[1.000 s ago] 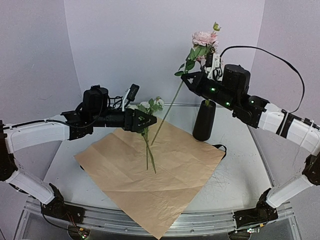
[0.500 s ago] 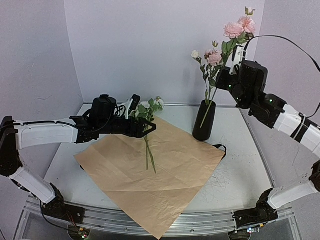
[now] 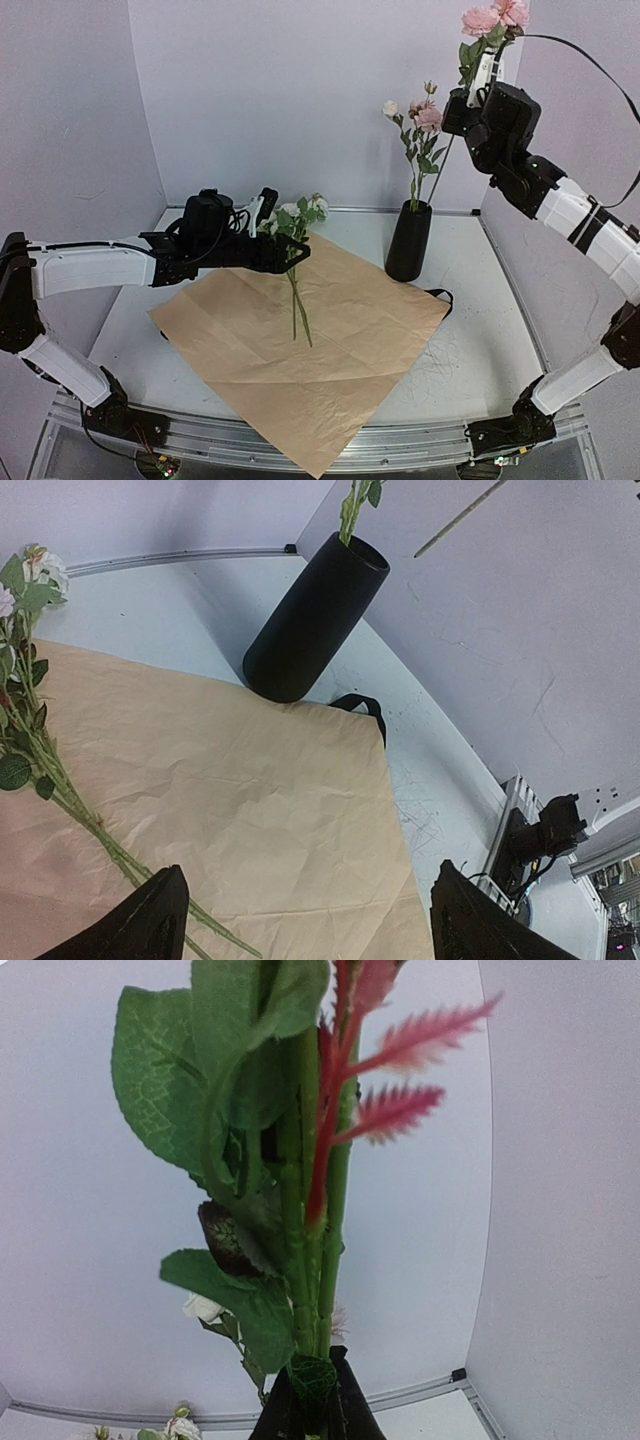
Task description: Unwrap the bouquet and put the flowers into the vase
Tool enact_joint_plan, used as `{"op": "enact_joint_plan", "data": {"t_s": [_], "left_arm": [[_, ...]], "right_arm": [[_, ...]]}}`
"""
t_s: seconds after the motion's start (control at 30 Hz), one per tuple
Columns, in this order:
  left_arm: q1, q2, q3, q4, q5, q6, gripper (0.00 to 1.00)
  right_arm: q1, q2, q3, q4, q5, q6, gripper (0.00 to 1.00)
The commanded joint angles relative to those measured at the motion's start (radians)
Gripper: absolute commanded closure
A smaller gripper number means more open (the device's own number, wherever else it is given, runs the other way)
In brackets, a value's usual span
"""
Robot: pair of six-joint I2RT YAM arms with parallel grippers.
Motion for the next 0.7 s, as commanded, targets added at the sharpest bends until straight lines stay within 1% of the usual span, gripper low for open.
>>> {"op": "enact_joint_plan", "data": {"t_s": [0.0,0.3,0.53,0.67], "left_arm": [[-0.001,-0.028,0.018,0.007,-0.014,0.008,0.16],[-0.001,-0.032,0.028,-0.011,-0.022,0.026,0.16],[-0.001,-0.031,0.029,-0.028,-0.046,0.040,0.16],[-0.001,-0.024,0.036,-0.028,-0.051,0.047,0.16]], "right_arm": [[-0.023,0.033,0.051,0.147,-0.017,-0.038,1.00],[-0.052,0.076,0.017,0.173,-0.030,0.022,1.00],[-0.078,0.092,-0.070,0.182,-0.005,0.137,1.00],[-0.102,0.100,-0.137,0.183,-0.022,0.214,1.00]]}}
